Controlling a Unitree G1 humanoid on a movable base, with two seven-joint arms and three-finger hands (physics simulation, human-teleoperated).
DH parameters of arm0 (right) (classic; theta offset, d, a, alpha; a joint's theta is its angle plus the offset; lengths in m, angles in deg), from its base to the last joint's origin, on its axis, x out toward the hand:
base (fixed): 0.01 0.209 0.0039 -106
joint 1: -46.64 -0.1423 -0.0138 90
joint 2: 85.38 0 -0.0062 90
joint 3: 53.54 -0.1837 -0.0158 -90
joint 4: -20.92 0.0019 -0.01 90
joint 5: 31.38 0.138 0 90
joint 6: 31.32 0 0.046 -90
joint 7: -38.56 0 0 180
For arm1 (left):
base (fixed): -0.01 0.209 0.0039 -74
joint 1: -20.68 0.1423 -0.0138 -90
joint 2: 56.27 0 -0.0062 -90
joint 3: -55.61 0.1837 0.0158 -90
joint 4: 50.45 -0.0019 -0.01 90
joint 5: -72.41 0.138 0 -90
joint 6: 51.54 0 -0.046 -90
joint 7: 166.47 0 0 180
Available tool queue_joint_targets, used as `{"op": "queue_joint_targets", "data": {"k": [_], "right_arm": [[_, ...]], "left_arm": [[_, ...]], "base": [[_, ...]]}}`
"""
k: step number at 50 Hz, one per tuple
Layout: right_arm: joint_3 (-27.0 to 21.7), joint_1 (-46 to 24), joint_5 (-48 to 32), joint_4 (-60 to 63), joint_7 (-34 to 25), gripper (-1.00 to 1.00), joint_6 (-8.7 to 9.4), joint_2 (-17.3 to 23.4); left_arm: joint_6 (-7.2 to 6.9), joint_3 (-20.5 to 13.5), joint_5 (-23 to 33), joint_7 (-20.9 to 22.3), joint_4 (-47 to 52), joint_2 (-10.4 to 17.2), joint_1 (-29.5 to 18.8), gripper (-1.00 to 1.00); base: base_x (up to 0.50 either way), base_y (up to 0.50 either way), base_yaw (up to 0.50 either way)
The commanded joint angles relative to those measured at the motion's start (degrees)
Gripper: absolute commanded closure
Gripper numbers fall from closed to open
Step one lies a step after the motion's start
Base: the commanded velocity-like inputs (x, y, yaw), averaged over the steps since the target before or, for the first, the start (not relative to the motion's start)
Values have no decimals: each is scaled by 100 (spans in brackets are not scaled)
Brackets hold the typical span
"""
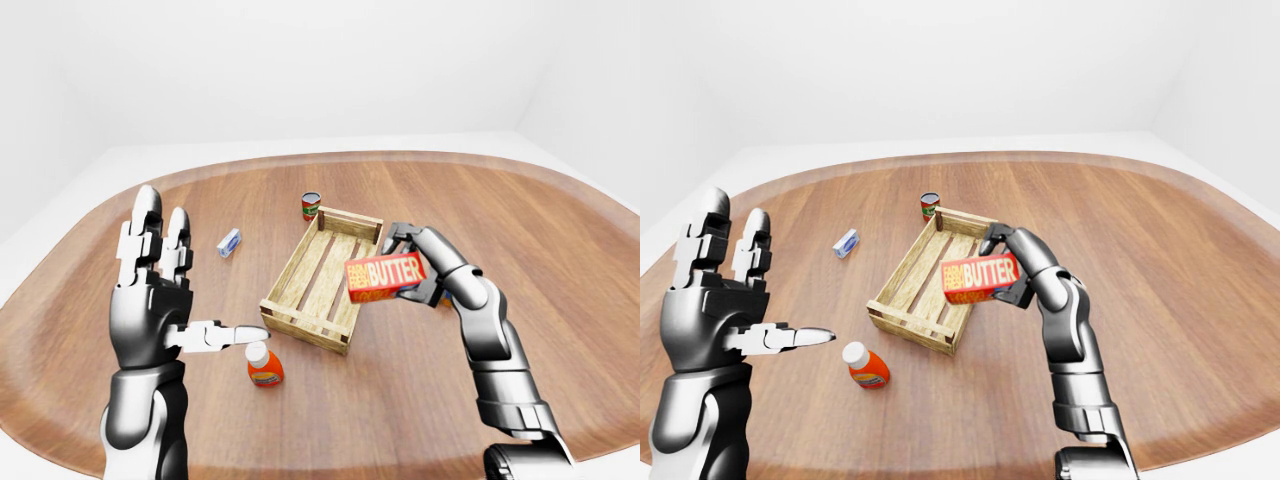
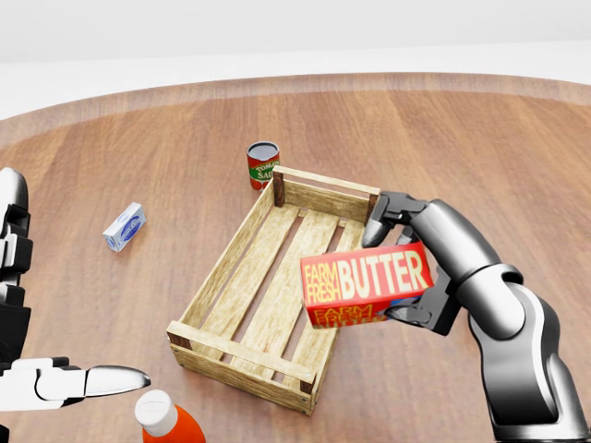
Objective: Pick up the butter and put it in the tray.
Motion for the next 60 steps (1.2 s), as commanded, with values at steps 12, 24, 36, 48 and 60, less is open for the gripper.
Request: {"op": "queue_joint_targets", "data": {"k": [12, 24, 36, 48, 60], "right_arm": [[210, -1849, 1023, -2666, 1586, 100, 0, -203], [379, -2852, 1281, -4865, 2415, 100, 0, -413], [403, -3752, 1407, -6259, 3032, 100, 0, -699], [420, -3965, 1400, -6755, 3390, 100, 0, -946], [439, -3889, 1160, -6983, 3570, 100, 0, -1100]], "left_arm": [[0, -3, -11, -4, 31, 2, -2, -100], [0, 38, 38, 36, -84, 5, 1, -100], [0, 3, -9, 28, -39, 18, -24, -100], [0, 15, -2, 41, -29, 13, -6, -100], [0, -9, -27, 48, 1, 13, -7, -100]], "base": [[0, 0, 0], [0, 0, 0], [0, 0, 0], [0, 0, 0], [0, 0, 0]]}}
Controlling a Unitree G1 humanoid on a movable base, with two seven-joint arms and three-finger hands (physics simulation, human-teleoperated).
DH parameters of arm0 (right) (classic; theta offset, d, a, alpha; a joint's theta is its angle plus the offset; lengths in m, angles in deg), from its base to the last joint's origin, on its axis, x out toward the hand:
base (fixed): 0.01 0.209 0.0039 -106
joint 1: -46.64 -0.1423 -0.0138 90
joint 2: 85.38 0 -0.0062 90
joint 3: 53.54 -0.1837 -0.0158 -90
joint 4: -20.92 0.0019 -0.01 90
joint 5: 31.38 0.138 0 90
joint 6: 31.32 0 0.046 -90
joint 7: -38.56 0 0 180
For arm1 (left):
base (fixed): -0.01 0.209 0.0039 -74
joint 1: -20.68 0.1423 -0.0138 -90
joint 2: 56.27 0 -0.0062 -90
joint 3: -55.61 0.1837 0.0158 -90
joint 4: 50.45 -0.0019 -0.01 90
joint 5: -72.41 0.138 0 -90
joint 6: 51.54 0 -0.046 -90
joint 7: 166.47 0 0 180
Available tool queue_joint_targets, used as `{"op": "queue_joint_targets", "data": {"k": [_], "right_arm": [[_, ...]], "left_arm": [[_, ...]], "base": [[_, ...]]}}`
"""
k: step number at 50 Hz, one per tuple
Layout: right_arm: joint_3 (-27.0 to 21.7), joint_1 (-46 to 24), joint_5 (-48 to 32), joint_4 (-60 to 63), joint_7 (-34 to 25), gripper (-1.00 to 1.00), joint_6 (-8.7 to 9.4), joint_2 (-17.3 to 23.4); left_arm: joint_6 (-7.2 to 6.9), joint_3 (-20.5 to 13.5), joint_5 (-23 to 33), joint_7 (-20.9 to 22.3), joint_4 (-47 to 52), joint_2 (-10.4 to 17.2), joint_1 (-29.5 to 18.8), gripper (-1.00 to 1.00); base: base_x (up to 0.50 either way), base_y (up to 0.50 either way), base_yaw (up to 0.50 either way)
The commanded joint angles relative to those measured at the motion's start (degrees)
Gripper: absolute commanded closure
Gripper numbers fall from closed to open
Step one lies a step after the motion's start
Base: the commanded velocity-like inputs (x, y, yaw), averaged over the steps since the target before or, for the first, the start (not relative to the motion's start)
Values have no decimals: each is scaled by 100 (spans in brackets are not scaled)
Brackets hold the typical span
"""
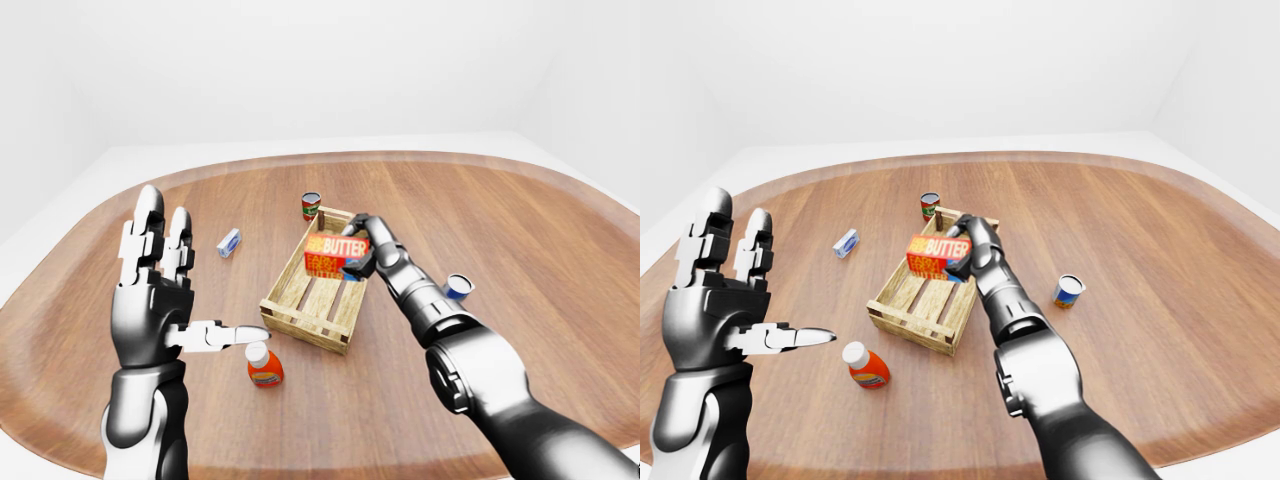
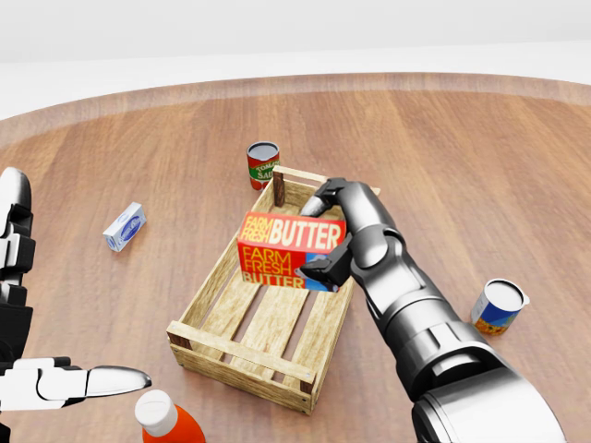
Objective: Pick up the butter and put it in the tray.
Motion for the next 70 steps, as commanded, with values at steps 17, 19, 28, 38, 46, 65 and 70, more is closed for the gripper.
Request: {"op": "queue_joint_targets", "data": {"k": [17, 19, 28, 38, 46, 65, 70], "right_arm": [[-246, -57, -172, -320, 386, 100, 0, -290], [-248, -51, -182, -332, 378, 100, 0, -299], [-264, -38, -186, -360, 363, 100, 0, -391], [-319, 39, -142, -399, 332, 100, 0, -416], [-331, 99, -135, -419, 324, 100, 0, -440], [-348, 138, -140, -442, 343, 98, 0, -477], [-369, 146, -110, -439, 336, -100, 0, -473]], "left_arm": [[0, 20, 17, 31, -27, -8, 33, -100], [0, 23, 26, 31, -56, -9, 26, -100], [0, -1, 16, 33, -97, 3, -6, -100], [0, -5, -4, 12, -53, 7, -9, -100], [0, -11, -2, 26, -62, 4, -2, -100], [0, -5, 6, 36, -5, -5, 25, -100], [0, 8, 16, 36, -3, -9, 33, -100]], "base": [[0, 0, 0], [0, 0, 0], [0, 0, 0], [0, 0, 0], [0, 0, 0], [0, 0, 0], [0, 0, 0]]}}
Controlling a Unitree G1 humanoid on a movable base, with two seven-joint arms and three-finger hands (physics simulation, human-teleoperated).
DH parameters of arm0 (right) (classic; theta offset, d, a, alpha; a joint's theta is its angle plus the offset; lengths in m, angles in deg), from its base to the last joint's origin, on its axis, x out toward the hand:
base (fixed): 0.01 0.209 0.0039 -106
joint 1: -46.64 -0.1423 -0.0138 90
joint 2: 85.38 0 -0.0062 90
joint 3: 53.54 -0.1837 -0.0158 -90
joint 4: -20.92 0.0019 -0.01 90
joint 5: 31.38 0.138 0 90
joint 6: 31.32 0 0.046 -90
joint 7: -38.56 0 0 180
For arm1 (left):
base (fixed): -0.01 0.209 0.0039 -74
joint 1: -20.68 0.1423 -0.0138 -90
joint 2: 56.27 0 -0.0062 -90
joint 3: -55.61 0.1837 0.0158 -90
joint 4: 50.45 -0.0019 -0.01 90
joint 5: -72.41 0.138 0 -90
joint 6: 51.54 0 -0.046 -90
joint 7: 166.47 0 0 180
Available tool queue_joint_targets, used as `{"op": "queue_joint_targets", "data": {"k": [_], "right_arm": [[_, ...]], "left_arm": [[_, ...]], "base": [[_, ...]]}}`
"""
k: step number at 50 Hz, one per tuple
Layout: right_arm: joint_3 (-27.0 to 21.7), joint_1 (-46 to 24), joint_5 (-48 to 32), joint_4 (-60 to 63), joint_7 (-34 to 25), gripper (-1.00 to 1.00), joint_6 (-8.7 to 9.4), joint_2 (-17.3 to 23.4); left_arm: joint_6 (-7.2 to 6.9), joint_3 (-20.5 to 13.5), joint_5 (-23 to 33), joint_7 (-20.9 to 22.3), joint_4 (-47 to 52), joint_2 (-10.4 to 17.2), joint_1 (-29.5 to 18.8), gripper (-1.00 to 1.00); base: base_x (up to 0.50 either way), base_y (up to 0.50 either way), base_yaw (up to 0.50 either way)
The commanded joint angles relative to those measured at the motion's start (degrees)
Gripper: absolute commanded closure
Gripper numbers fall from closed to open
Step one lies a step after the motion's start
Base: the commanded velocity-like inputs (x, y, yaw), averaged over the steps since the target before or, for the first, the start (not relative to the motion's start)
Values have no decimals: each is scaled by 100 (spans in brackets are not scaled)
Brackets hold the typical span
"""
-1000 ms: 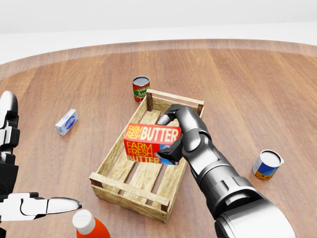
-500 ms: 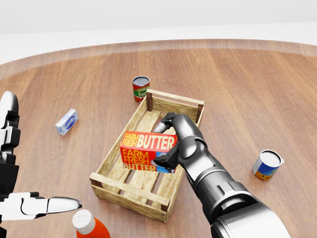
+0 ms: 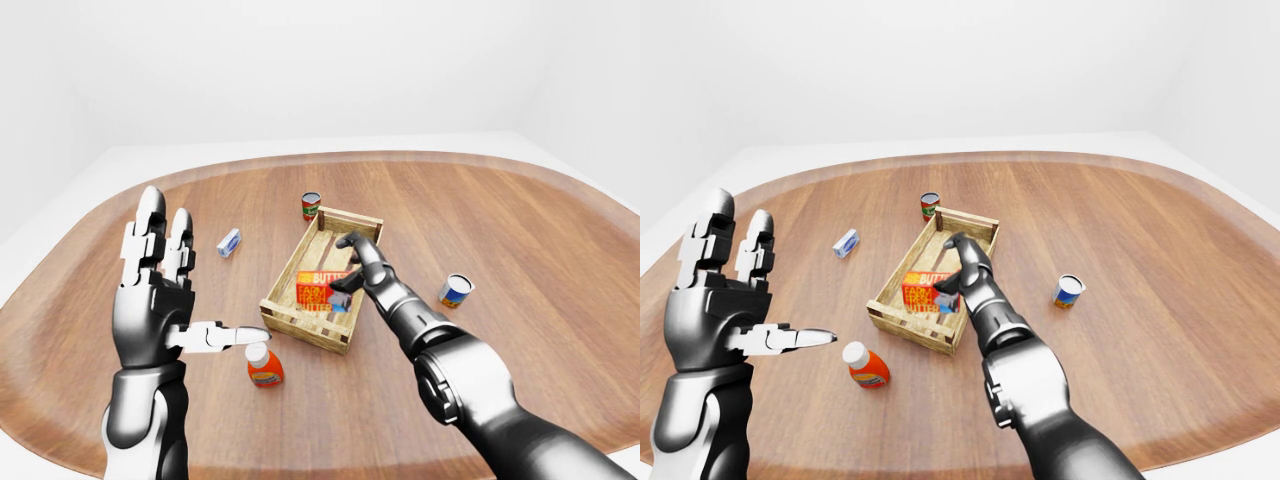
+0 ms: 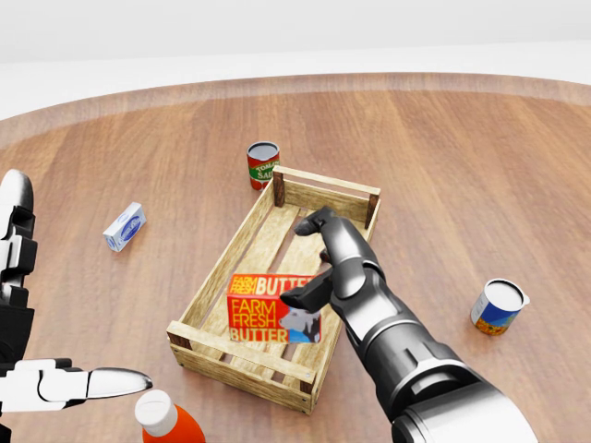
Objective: Pick up the butter and put it in the tray.
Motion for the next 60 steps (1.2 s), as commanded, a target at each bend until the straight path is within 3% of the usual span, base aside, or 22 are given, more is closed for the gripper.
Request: {"op": "queue_joint_targets", "data": {"k": [1, 26, 33, 37, 43, 47, 60], "right_arm": [[-173, -38, 52, 100, 45, -100, 0, -11], [-101, -58, 53, 157, 3, -100, 0, -84], [21, -214, 292, 636, -534, -100, 0, -209], [305, 117, 360, 2257, -1081, -100, 0, -239], [955, 1661, -282, 6576, -2457, -100, 0, -302], [1082, 2285, -680, 8169, -3047, -100, 0, -353], [1375, 3397, -1421, 10284, -3617, -100, 0, -381]], "left_arm": [[0, 13, 15, 5, -10, -7, 6, -100], [0, -4, -6, 3, 13, -1, 1, -100], [0, 7, 6, 7, 32, -2, 13, -100], [0, 1, 3, 10, 48, -5, 25, -100], [0, -26, -7, 11, 27, -4, 7, -100], [0, -24, -10, 10, 95, -8, 25, -100], [0, -33, -16, 20, 108, -8, 33, -100]], "base": [[0, 0, 0], [0, 0, 0], [0, 0, 0], [0, 0, 0], [0, 0, 0], [0, 0, 0], [0, 0, 0]]}}
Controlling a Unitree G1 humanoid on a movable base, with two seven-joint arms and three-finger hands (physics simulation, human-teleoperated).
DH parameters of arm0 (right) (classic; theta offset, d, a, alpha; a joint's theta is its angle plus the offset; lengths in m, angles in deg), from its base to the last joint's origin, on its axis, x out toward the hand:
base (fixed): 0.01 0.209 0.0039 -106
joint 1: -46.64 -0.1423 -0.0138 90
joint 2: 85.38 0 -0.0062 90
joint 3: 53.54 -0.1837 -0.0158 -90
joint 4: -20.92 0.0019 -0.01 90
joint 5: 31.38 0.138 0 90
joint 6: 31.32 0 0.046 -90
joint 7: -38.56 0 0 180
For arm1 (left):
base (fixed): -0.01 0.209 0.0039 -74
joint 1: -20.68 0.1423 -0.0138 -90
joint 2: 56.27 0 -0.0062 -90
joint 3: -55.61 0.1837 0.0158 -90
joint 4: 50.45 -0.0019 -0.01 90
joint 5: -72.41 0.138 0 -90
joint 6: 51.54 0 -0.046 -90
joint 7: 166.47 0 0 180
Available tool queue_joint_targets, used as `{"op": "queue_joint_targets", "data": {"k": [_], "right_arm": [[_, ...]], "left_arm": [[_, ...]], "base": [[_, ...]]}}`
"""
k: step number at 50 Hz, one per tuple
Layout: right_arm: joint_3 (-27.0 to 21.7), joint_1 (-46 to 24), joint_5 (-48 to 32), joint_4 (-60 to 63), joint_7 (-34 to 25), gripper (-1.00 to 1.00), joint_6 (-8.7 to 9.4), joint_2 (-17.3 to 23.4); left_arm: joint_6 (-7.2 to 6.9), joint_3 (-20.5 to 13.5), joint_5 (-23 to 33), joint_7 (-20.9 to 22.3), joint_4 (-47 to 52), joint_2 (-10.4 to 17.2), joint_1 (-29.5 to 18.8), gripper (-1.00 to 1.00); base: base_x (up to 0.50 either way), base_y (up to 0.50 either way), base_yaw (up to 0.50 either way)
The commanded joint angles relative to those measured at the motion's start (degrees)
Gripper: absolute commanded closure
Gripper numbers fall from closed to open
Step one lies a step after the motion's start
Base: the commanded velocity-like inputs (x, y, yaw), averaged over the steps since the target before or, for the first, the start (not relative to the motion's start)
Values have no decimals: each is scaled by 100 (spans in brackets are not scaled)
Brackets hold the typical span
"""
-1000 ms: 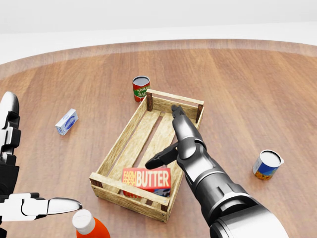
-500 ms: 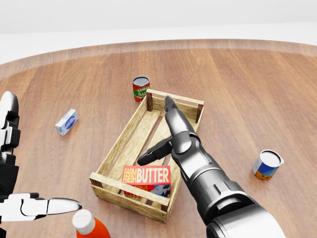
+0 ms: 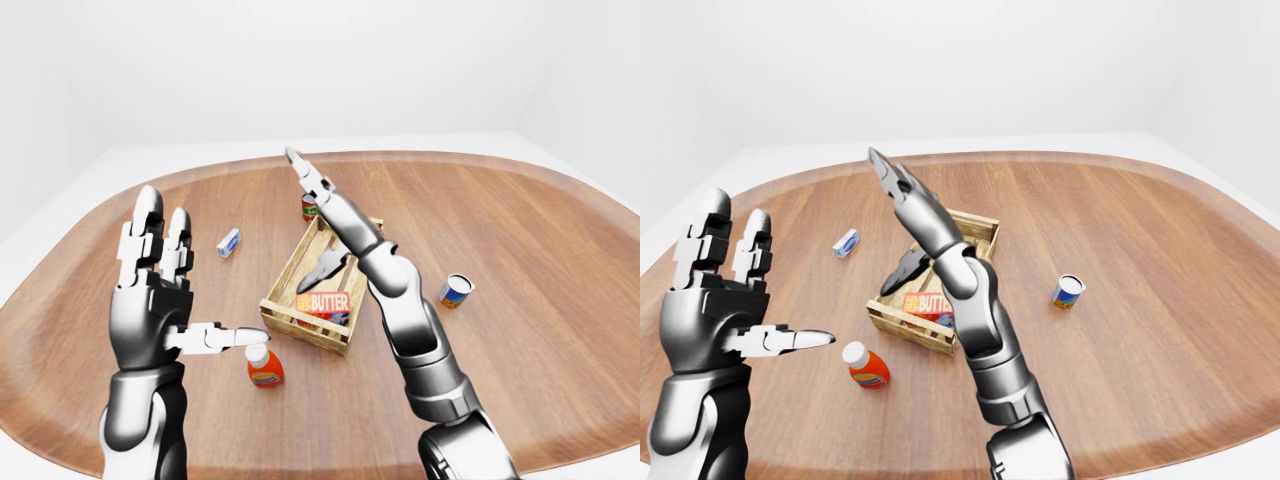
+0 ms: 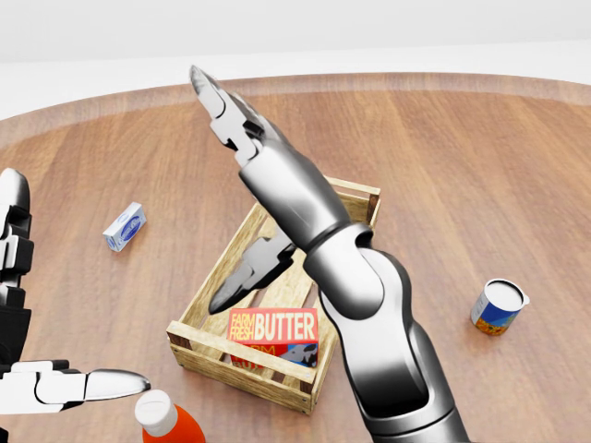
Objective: Pick up the butter and put it in the tray.
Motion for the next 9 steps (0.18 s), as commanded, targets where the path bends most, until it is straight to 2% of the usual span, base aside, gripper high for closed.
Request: {"op": "queue_joint_targets", "data": {"k": [1, 9], "right_arm": [[296, 1052, -613, 2738, -757, -100, 0, -52], [313, 1352, -756, 3285, -844, -100, 0, 27]], "left_arm": [[0, -20, -13, 1, 46, 4, 2, -100], [0, -5, 14, -4, -74, 6, -28, -100]], "base": [[0, 0, 0], [0, 0, 0]]}}
